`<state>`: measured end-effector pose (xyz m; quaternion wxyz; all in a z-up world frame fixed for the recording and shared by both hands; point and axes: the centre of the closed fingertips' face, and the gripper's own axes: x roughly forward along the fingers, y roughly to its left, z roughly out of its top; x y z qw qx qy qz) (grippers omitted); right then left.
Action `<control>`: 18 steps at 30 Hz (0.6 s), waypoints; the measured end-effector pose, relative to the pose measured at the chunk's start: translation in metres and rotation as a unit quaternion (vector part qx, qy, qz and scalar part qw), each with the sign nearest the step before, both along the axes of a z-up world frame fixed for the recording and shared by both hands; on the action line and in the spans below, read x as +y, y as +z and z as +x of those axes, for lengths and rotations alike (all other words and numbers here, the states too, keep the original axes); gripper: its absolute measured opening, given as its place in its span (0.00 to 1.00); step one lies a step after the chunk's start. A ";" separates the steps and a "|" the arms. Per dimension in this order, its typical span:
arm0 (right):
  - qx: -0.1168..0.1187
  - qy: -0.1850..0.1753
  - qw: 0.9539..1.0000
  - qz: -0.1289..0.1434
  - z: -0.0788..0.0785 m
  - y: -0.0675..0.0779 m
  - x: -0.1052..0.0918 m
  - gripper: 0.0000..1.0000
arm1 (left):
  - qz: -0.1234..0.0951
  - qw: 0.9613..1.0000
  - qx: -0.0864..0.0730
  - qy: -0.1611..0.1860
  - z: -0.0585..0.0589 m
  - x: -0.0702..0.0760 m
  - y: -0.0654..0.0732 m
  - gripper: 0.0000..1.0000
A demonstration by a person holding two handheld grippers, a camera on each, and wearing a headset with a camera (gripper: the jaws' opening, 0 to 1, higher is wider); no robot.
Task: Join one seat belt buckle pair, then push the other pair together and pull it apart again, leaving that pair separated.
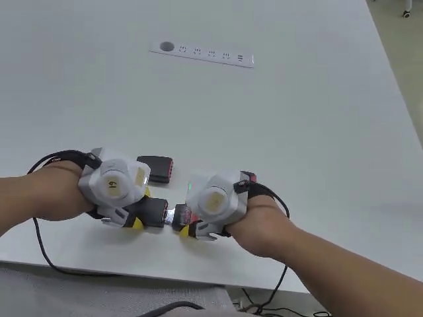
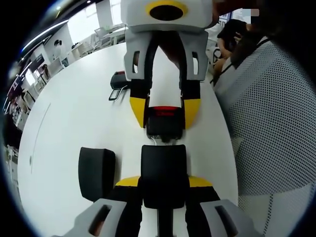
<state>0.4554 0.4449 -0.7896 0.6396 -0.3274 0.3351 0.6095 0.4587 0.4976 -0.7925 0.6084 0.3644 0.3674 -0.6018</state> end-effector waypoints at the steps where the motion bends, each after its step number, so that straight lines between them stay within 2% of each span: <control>1: -0.001 0.001 1.000 -0.002 0.000 -0.001 0.003 0.29 | 0.002 1.000 0.000 -0.002 0.000 0.000 0.000 0.33; 5: -0.002 0.001 1.000 -0.004 0.000 -0.001 0.005 0.29 | 0.003 1.000 -0.001 -0.003 0.000 0.000 -0.001 0.33; 6: -0.006 0.011 1.000 0.009 0.002 0.000 0.014 0.29 | 0.004 1.000 -0.002 -0.003 0.000 0.001 -0.001 0.33; 7: -0.011 0.011 1.000 -0.021 0.001 -0.001 0.004 0.29 | 0.002 1.000 0.000 -0.002 -0.001 -0.001 -0.001 0.33; 8: -0.009 0.002 1.000 0.000 0.001 -0.001 0.010 0.29 | 0.001 1.000 -0.001 -0.002 -0.001 -0.001 -0.001 0.33; 9: -0.009 0.001 1.000 0.000 0.000 -0.002 0.009 0.29 | 0.001 1.000 -0.001 -0.002 -0.001 -0.001 -0.001 0.33; 11: -0.009 -0.001 1.000 0.001 -0.004 0.012 0.005 0.29 | 0.001 1.000 -0.001 -0.002 -0.002 -0.001 -0.001 0.33; 13: -0.010 0.007 1.000 -0.001 -0.004 0.009 0.007 0.29 | 0.003 1.000 -0.002 -0.001 -0.002 -0.002 0.000 0.33; 14: -0.004 -0.002 1.000 -0.003 0.000 -0.002 0.007 0.29 | 0.004 1.000 -0.002 -0.001 -0.002 -0.002 0.000 0.33; 15: -0.005 -0.002 1.000 -0.003 0.002 -0.005 0.007 0.29 | 0.004 1.000 -0.002 -0.002 -0.003 -0.002 0.000 0.33; 16: -0.010 0.000 1.000 -0.004 0.001 0.003 0.007 0.29 | 0.004 1.000 -0.002 -0.002 -0.003 -0.002 0.000 0.33; 18: -0.010 -0.001 1.000 -0.004 -0.001 0.006 0.006 0.29 | 0.003 1.000 -0.001 0.001 -0.003 -0.003 0.001 0.33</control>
